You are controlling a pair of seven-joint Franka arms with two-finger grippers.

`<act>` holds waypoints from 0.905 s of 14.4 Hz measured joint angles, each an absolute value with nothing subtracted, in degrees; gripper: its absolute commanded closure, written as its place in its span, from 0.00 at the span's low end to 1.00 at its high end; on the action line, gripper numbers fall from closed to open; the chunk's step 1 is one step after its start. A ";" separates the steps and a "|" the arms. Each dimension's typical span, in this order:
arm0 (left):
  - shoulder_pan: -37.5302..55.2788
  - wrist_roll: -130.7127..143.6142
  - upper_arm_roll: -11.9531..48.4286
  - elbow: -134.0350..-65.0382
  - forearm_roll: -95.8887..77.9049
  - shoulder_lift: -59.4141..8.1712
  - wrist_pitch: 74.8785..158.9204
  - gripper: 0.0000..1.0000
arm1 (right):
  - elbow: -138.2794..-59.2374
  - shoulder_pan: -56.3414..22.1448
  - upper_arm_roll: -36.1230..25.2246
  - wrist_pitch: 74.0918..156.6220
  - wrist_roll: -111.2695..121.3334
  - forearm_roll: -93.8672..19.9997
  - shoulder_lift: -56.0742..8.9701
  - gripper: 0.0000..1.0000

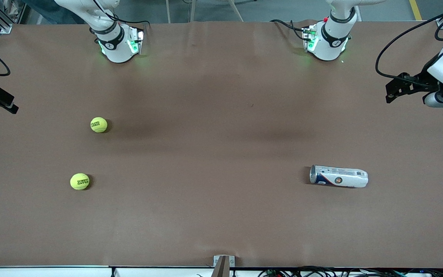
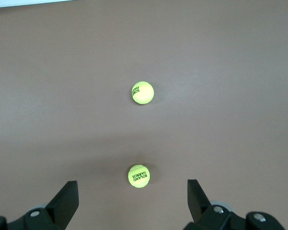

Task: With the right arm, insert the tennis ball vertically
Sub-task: 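Grasp the white ball tube with the left gripper and lift it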

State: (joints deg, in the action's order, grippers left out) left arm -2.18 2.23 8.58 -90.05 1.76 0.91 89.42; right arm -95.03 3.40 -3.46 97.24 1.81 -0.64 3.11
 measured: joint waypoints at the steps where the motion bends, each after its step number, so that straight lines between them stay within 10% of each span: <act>1: -2.22 2.23 8.58 -90.05 1.76 0.91 89.38 0.00 | -95.03 3.40 -3.46 97.24 1.81 -0.64 3.11 0.00; 13: -1.88 -12.54 9.08 -90.78 1.76 -10.70 92.79 0.00 | -94.75 3.40 -3.47 99.10 1.79 -0.61 2.74 0.00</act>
State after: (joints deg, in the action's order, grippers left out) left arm -1.88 -12.54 9.08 -90.78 1.76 -10.70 92.79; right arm -94.75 3.40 -3.47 99.10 1.79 -0.61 2.74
